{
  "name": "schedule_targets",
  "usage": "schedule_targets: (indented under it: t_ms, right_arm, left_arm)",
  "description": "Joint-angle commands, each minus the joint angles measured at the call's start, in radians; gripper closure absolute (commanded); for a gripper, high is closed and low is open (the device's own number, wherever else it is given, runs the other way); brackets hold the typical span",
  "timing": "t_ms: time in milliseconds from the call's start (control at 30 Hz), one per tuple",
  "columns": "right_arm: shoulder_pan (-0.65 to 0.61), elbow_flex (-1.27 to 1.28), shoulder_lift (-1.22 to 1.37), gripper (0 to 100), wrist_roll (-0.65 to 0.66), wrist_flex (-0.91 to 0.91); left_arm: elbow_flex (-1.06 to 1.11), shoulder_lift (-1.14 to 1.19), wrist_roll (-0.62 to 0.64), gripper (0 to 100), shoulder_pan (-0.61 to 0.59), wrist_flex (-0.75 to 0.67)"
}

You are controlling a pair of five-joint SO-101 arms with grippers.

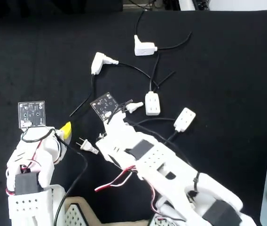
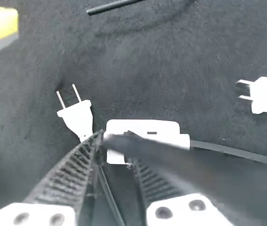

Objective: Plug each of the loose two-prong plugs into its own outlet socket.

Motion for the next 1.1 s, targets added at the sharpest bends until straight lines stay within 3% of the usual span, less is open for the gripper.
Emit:
schedule_targets:
  t_ms: [0, 433, 700, 900, 1067]
  right_arm:
    - [0.020, -0.030, 0.113, 98.7, 0.026, -0.009]
    - [0.020, -0.044, 0.147, 98.5, 0.031, -0.009]
    - [0.018, -0.059, -0.018, 97.6, 0.029, 0.000]
    - [0.012, -0.093, -0.157, 78.4, 0.026, 0.169]
    - [0.014, -0.137, -0.265, 83.0, 0.023, 0.279]
  left_arm:
    - [-0.007, -0.005, 0.000, 74, -0.008, -0.020]
    - [-0.004, -0.005, 0.000, 74, -0.010, -0.020]
    - [-0.002, -0.005, 0.000, 74, -0.002, -0.017]
    - [-0.002, -0.003, -0.035, 74, 0.001, -0.015]
    - [-0.007, 0.002, -0.087, 74, 0.002, -0.015]
